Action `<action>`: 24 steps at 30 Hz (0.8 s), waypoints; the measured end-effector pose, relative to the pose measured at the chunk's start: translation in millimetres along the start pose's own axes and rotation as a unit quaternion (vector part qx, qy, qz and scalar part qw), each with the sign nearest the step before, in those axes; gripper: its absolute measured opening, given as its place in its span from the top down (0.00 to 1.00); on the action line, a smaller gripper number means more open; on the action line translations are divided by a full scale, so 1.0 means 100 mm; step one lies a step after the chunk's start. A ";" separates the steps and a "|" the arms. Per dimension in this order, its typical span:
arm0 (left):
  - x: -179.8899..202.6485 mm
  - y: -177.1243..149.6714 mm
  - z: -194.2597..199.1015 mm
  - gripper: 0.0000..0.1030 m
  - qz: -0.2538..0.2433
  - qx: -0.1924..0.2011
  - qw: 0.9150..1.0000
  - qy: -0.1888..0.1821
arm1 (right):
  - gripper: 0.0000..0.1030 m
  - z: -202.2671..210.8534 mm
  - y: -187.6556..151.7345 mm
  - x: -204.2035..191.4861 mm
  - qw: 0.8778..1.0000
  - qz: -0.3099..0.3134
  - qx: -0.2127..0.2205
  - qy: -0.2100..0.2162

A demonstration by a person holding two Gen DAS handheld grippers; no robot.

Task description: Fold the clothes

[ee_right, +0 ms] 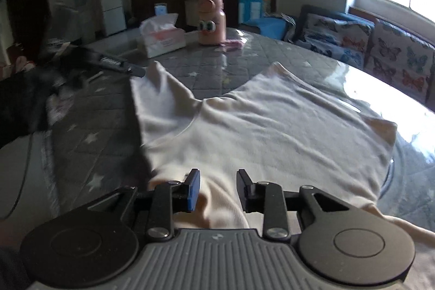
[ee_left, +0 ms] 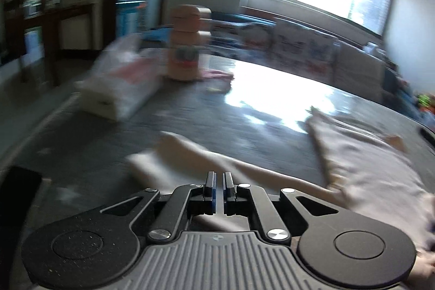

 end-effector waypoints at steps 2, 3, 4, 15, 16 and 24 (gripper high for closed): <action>0.23 -0.08 0.10 0.92 -0.024 -0.001 0.999 -0.030 | 0.72 -0.12 0.01 0.00 1.000 -0.006 -0.002 0.007; 0.34 -0.13 0.15 0.90 -0.036 -0.002 0.998 -0.046 | 0.71 -0.16 -0.02 -0.03 1.000 -0.003 -0.008 0.010; 0.44 -0.18 0.19 0.90 -0.047 -0.003 0.997 -0.059 | 0.71 -0.21 -0.05 -0.05 1.000 -0.001 -0.014 0.013; 0.73 -0.55 0.29 0.84 -0.102 -0.012 0.991 -0.088 | 0.63 -0.33 0.09 -0.24 0.999 0.040 -0.020 0.016; 0.68 -0.55 0.28 0.84 -0.096 -0.013 0.992 -0.084 | 0.63 -0.37 0.13 -0.25 0.999 0.041 -0.017 0.018; 0.22 -0.42 0.21 0.73 -0.057 -0.012 0.998 -0.033 | 0.62 -0.74 0.13 -0.43 0.997 0.064 -0.036 0.034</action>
Point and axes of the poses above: each gripper's, at about its wrist camera, not at the fingertips, and z roughly against the way its jaws point, x to its right, y to its top, the point moved 7 cm from there along -z, roughly the way its jaws point, and after that the axes turned 14 degrees about y, right-handed, at the moved point
